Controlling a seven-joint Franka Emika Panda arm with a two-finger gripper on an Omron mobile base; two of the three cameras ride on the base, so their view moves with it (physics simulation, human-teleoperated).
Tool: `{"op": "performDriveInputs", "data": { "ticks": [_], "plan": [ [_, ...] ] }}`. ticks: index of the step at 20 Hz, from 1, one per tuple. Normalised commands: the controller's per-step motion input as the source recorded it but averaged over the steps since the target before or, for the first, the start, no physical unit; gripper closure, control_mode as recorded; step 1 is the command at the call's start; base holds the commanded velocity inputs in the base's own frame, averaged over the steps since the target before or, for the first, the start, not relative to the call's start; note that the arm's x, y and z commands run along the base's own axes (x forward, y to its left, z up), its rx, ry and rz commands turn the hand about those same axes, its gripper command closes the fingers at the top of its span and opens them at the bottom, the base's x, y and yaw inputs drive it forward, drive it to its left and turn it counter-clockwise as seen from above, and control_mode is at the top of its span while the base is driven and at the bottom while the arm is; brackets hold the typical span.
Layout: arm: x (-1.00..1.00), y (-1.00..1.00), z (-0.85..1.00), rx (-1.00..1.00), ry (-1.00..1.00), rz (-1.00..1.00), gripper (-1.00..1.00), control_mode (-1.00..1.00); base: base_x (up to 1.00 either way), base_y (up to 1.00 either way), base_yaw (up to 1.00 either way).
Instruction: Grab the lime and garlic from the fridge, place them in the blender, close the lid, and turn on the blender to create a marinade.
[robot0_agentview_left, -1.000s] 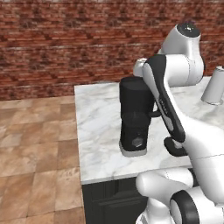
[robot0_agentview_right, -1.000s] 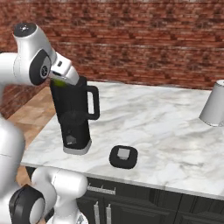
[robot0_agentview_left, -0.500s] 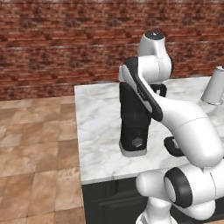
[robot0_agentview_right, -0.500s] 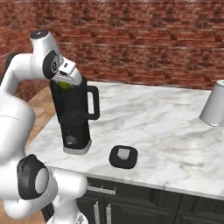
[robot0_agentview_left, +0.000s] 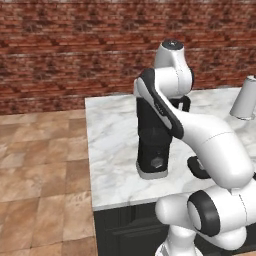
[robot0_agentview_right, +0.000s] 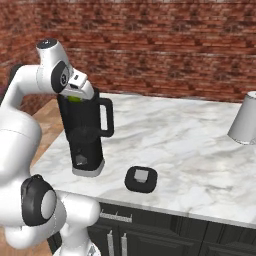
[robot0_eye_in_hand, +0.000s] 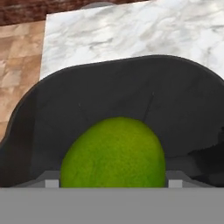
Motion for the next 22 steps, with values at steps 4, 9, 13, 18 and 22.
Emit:
{"op": "performDriveInputs", "data": {
  "ticks": [4,9,13,18,22],
  "plan": [
    [0.0,0.0,-0.47,0.0,0.16,0.06,1.0,-1.0,0.0,0.0,0.0],
    [-0.01,0.0,-0.31,0.0,0.12,0.04,-1.0,-1.0,0.0,0.0,0.0],
    [-0.01,0.0,0.0,0.0,0.0,0.03,-1.0,-1.0,0.0,0.0,0.0],
    [-0.05,0.0,0.0,0.0,-0.01,0.01,-1.0,-1.0,0.0,0.0,0.0],
    [-0.11,0.0,0.12,0.0,-0.08,0.0,-1.0,-1.0,0.0,0.0,0.0]
  ]
}}
